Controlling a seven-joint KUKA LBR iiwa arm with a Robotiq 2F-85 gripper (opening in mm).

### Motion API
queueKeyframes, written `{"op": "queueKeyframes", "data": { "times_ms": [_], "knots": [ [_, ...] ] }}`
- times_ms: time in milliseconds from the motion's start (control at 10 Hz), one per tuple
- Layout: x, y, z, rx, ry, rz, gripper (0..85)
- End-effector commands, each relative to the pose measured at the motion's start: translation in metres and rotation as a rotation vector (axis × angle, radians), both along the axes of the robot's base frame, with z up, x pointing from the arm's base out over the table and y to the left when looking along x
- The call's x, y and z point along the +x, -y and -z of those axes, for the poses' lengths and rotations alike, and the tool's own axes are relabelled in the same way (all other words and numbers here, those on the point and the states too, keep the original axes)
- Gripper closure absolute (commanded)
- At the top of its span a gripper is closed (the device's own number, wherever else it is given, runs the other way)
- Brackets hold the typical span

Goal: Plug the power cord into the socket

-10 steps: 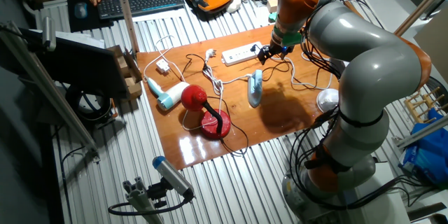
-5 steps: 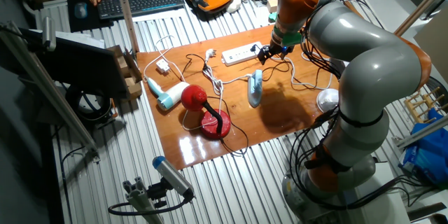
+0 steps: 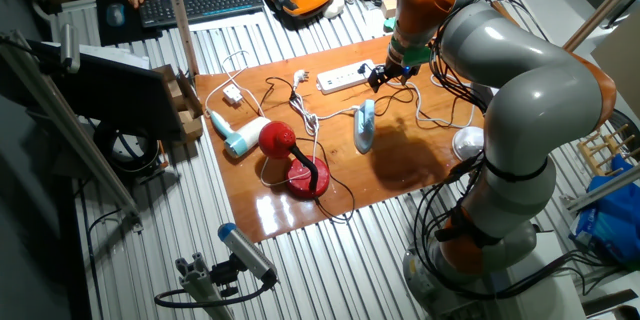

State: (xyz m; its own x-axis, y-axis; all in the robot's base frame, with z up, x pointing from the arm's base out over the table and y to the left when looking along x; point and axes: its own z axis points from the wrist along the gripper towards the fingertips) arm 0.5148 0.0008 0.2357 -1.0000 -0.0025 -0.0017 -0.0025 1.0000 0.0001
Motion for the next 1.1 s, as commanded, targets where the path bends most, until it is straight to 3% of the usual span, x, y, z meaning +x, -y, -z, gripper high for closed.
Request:
{"op": "queueKeyframes", "data": {
  "times_ms": [0, 500, 1000],
  "knots": [
    [0.0, 0.0, -0.0001, 0.0, -0.035, 0.0, 85.0],
    [-0.0006, -0.0007, -0.0028, 0.0, -0.04, 0.0, 85.0],
    [0.0001, -0.0015, -0.0009, -0.002, -0.027, 0.004, 85.0]
  ]
}}
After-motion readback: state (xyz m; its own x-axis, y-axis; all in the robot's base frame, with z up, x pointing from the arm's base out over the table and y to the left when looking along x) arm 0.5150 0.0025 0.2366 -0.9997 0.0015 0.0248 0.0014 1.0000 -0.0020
